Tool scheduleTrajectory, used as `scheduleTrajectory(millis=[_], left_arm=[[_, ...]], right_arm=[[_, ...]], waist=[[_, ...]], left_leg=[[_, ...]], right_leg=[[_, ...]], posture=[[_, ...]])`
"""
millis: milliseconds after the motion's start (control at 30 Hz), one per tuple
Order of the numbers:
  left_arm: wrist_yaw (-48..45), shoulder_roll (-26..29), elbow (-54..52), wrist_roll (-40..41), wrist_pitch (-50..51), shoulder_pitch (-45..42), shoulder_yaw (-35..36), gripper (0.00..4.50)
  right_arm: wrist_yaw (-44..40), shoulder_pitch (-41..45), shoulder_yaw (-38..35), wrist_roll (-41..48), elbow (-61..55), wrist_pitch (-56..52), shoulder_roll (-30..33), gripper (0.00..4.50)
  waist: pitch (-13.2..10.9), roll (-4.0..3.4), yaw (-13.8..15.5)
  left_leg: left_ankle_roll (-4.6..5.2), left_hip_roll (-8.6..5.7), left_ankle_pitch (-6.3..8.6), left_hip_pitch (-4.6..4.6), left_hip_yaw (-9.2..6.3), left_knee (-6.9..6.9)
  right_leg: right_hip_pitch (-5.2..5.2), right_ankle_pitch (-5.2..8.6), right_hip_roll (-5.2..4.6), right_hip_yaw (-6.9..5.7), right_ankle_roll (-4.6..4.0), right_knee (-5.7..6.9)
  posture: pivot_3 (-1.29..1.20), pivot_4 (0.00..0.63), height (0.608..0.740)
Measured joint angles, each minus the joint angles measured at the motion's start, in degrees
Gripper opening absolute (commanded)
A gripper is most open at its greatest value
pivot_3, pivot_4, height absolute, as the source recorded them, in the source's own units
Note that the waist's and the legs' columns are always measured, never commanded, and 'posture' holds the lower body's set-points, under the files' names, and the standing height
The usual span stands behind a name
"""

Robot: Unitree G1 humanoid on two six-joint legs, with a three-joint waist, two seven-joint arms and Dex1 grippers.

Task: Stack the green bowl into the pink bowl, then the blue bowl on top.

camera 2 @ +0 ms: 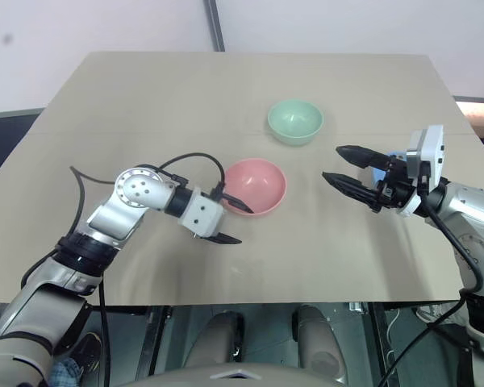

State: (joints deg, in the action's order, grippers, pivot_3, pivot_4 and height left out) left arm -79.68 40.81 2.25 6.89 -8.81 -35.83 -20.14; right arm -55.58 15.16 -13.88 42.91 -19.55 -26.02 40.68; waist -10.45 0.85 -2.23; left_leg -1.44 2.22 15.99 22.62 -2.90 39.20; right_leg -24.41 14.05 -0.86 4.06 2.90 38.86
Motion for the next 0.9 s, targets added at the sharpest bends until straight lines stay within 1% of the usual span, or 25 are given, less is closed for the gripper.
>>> scheduleTrajectory(millis=[100, 167, 200, 233, 300, 400, 500, 533, 600, 667, 700, 767, 900], left_arm=[[1.77, 0.78, -4.56, 6.11, 10.49, 0.48, 4.93, 3.32], [5.41, 1.18, -5.78, 9.6, 17.03, 0.76, 10.15, 3.32], [6.55, 1.3, -5.81, 10.32, 18.49, 0.83, 11.52, 3.32], [9.29, 1.49, -6.19, 12.0, 22.3, 1.23, 14.78, 3.32], [12.1, 1.79, -6.9, 13.03, 25.29, 2.32, 17.57, 3.32], [17.77, 3.32, -8.66, 13.18, 29.21, 6.87, 22.81, 3.32], [22.67, 4.55, -9.43, 12.48, 29.94, 12.3, 27.84, 3.32], [23.34, 4.61, -9.45, 12.43, 29.99, 12.83, 28.66, 3.32], [26.06, 4.73, -11.11, 13.85, 31.94, 16.0, 33.65, 3.32], [28.83, 4.69, -11.92, 16.26, 35.29, 17.2, 38.26, 3.32], [29.53, 4.69, -12.22, 17.05, 36.3, 17.25, 39.41, 3.32], [31.49, 4.63, -13.89, 19.75, 39.17, 17.83, 42.69, 3.32], [32.68, 4.54, -17.07, 22.78, 41.77, 19.28, 44.5, 3.32]], right_arm=[[-0.2, 0.02, 0.0, -0.23, 0.52, 0.05, 0.0, 3.02], [-0.33, 0.02, 0.0, -0.4, 0.64, 0.1, 0.0, 3.02], [-0.36, 0.02, 0.0, -0.51, 0.73, 0.11, 0.0, 3.02], [-0.51, 0.02, 0.01, -0.84, 0.99, 0.12, 0.0, 3.02], [-0.82, 0.5, 0.36, -1.05, 1.52, 0.14, -0.01, 3.02], [-1.36, 1.87, 1.34, -2.57, 3.19, 0.71, 0.1, 3.02], [-1.38, 3.91, 3.67, -6.42, 6.42, 0.86, 2.17, 3.02], [-1.33, 4.15, 3.78, -6.98, 7.12, 0.89, 2.4, 3.02], [-1.63, 6.59, 5.23, -9.63, 10.25, 2.71, 2.26, 3.02], [-1.64, 8.33, 6.04, -12.43, 13.49, 4.54, 2.33, 3.02], [-1.58, 8.8, 6.53, -13.35, 14.24, 4.92, 2.35, 3.02], [-1.02, 12.16, 10.03, -17.95, 17.71, 5.62, 2.58, 3.02], [-0.19, 17.2, 13.46, -22.64, 22.93, 7.01, 1.44, 3.02]], waist=[[0.0, 0.0, -0.02], [0.0, 0.0, -0.08], [0.0, 0.0, -0.14], [0.0, 0.0, -0.18], [0.0, 0.0, -0.21], [0.0, -0.01, -0.34], [-0.01, -0.02, -0.12], [-0.01, 0.0, 0.09], [-0.01, -0.01, 0.03], [-0.01, 0.0, 0.1], [-0.01, 0.0, 0.13], [-0.01, 0.0, -0.03], [-0.02, -0.01, -0.13]], left_leg=[[0.0, 0.0, 0.0, -0.01, -0.01, 0.0], [0.0, 0.01, 0.0, -0.03, -0.01, 0.0], [0.0, 0.01, 0.0, -0.03, -0.01, 0.0], [0.0, 0.01, 0.0, -0.03, -0.01, 0.0], [0.0, 0.01, 0.0, -0.03, 0.0, 0.0], [0.0, 0.02, 0.0, -0.05, 0.0, -0.03], [0.0, 0.02, 0.0, -0.05, 0.01, -0.02], [0.0, 0.02, 0.0, -0.04, 0.0, -0.02], [0.0, 0.02, 0.0, -0.04, 0.02, -0.02], [0.0, 0.03, 0.0, -0.03, -0.02, -0.02], [0.0, 0.03, 0.0, -0.03, -0.02, -0.02], [0.0, 0.02, 0.0, -0.04, 0.03, 0.0], [-0.01, 0.02, 0.0, -0.04, 0.02, -0.03]], right_leg=[[0.0, 0.0, 0.0, -0.01, 0.0, 0.01], [0.0, 0.0, 0.0, -0.01, 0.0, 0.01], [0.0, 0.0, 0.0, -0.01, 0.01, 0.02], [0.0, 0.0, 0.01, -0.01, 0.0, 0.02], [0.0, 0.0, 0.01, 0.0, 0.0, 0.01], [0.0, 0.0, 0.0, 0.01, 0.0, 0.01], [0.0, 0.0, -0.01, 0.0, 0.0, 0.0], [0.0, 0.0, -0.01, -0.02, 0.0, -0.01], [0.0, 0.0, -0.03, -0.02, 0.0, -0.01], [0.0, 0.0, -0.02, -0.05, 0.0, -0.01], [0.0, 0.0, -0.02, -0.05, 0.0, -0.01], [0.0, 0.0, -0.04, -0.02, 0.0, -0.01], [-0.02, 0.0, -0.04, -0.02, -0.01, 0.01]], posture=[[0.0, 0.15, 0.74], [0.0, 0.15, 0.74], [0.0, 0.15, 0.74], [0.0, 0.15, 0.74], [0.0, 0.15, 0.74], [0.0, 0.15, 0.74], [0.0, 0.15, 0.74], [0.0, 0.15, 0.74], [0.0, 0.15, 0.74], [0.0, 0.15, 0.74], [0.0, 0.15, 0.74], [0.0, 0.15, 0.74], [0.0, 0.15, 0.74]])
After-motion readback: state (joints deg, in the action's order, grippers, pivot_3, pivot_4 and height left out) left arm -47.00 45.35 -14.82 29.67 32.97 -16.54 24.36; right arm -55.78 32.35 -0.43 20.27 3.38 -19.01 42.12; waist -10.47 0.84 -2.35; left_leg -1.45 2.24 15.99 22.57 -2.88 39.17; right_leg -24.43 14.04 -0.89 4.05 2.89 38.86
